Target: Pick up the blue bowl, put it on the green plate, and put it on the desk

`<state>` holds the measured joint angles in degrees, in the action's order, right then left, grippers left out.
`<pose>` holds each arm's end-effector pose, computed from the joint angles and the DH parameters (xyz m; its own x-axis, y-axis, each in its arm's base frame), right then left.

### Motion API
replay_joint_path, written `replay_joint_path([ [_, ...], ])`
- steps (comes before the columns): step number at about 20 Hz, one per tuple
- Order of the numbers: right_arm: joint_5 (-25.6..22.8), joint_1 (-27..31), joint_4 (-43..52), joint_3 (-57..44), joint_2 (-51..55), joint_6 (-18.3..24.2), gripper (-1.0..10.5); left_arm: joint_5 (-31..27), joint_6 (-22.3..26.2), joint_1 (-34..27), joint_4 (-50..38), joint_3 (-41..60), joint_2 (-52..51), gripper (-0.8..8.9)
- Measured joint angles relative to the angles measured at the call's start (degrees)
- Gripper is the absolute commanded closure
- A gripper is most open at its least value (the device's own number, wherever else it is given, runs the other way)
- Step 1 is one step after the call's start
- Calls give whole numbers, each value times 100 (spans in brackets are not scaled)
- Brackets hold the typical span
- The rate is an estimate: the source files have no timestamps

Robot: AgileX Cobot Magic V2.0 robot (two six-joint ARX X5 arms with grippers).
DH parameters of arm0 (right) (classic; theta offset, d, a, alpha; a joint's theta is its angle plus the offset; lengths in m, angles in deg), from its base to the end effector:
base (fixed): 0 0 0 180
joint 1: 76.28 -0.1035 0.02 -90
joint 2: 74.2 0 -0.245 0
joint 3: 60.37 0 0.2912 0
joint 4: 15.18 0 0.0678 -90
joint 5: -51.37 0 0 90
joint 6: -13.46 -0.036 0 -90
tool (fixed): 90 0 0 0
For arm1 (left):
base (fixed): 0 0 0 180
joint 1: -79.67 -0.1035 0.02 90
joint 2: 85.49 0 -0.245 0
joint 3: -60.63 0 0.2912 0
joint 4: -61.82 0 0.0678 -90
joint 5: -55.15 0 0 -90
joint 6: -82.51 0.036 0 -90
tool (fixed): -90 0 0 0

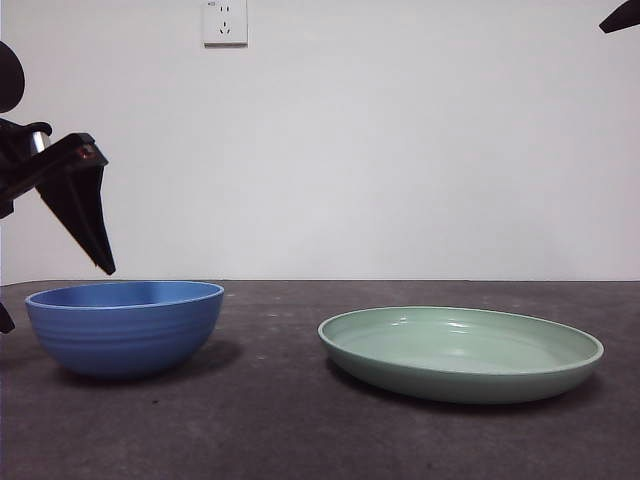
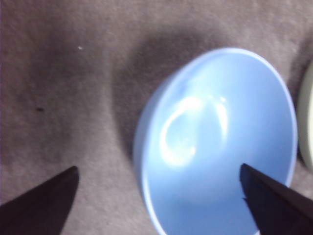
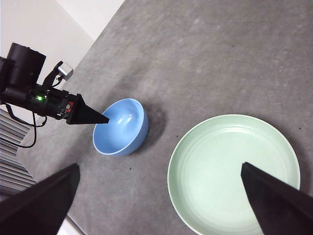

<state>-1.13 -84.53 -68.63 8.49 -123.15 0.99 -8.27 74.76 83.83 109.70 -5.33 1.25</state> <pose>0.2079 0.0523 0.3342 0.5671 0.6973 -0.4383 -0.4834 0.7126 0.5084 0.3127 -0.0389 0.1517 0.2921 -0.4699 -0.8330 0.0999 0.8812 -0.4620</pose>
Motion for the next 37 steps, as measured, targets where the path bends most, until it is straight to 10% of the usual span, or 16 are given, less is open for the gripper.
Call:
replay_joint_path([
  [11, -2, 0, 0, 0, 0, 0, 409, -136, -2, 26, -111, 0, 247, 668],
  [28, -50, 0, -179, 57, 168, 2, 409, -557, 232, 260, 363, -273, 251, 806],
  [37, -1128, 0, -1676, 693, 601, 505, 409, -898, 79, 1394, 1526, -2343, 345, 806],
])
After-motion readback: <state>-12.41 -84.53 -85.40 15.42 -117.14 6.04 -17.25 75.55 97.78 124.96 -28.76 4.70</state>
